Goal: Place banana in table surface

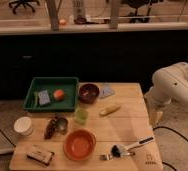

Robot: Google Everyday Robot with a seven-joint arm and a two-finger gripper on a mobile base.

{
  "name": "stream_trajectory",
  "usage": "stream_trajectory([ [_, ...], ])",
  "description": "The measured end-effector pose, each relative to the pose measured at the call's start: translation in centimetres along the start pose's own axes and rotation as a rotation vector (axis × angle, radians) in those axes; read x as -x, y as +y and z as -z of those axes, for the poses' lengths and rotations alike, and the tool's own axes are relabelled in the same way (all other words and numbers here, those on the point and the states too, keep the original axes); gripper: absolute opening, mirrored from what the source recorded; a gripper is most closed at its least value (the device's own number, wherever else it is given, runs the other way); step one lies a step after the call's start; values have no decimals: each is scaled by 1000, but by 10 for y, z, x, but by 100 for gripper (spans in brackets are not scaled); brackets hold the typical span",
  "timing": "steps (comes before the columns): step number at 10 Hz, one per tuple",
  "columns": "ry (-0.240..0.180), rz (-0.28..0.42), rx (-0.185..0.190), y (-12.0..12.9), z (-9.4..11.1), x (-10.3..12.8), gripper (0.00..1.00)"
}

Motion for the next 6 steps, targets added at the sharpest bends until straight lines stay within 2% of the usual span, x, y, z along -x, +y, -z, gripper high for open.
stream_trajectory([
  [3, -9, 53, 5, -16, -18, 34, 80],
  [6, -23, 59, 8, -20, -23, 34, 80],
])
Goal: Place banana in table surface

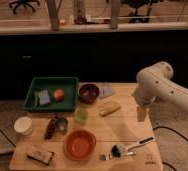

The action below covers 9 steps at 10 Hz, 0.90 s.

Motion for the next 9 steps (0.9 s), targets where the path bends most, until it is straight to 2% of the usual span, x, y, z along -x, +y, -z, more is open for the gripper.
stream_trajectory([
  [3, -29, 25, -1, -25, -16, 13, 80],
  [6, -50, 32, 9, -29, -26, 14, 80],
  [9, -83, 53, 13, -45, -47, 20, 80],
])
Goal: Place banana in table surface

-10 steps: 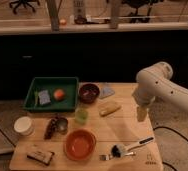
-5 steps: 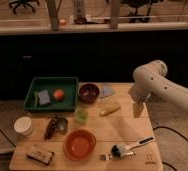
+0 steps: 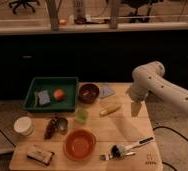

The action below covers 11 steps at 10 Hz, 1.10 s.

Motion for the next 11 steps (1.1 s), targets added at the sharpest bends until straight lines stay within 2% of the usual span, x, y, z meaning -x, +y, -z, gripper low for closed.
stream_trajectory([
  [4, -28, 26, 9, -7, -17, 2, 80],
  [6, -46, 43, 16, -11, -31, 8, 80],
  [11, -82, 61, 41, -18, -50, 20, 80],
])
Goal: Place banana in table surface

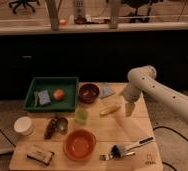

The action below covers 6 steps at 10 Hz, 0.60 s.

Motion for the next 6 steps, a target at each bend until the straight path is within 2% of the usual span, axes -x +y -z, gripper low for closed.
stream_trajectory([
  [6, -43, 8, 37, -5, -27, 6, 80],
])
